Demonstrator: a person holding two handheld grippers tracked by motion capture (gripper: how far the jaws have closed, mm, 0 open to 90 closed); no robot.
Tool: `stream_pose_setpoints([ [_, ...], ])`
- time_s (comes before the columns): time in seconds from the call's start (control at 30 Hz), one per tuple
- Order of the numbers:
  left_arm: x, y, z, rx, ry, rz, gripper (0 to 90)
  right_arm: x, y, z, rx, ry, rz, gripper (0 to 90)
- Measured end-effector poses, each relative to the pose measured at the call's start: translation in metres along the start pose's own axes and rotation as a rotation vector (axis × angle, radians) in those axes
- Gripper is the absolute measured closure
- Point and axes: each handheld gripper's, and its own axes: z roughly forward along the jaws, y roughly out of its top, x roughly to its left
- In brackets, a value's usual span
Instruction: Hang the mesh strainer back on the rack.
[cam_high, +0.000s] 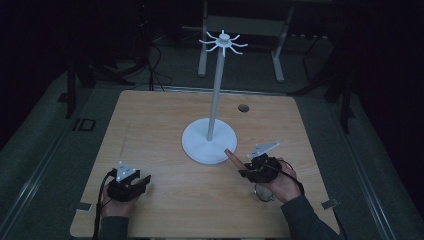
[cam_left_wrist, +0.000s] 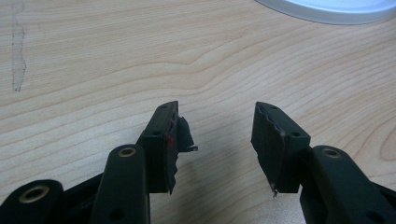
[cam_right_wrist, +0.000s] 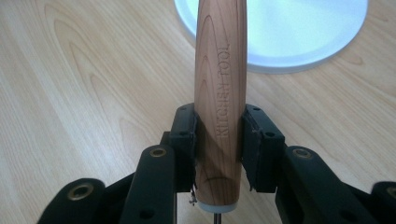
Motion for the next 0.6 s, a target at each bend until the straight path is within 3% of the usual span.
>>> stream_pose_setpoints([
  [0.13,0.000,0.000,0.000,-0.005,0.002,-0.003,51.9,-0.003,0.001,-0.002,-0.027,0.019,0.021,67.7],
  [0.6,0.000,0.000,-0.001,-0.009,0.002,-0.005,52.0,-0.009,0.009,-0.013,-0.132,-0.027,0.052,67.6],
])
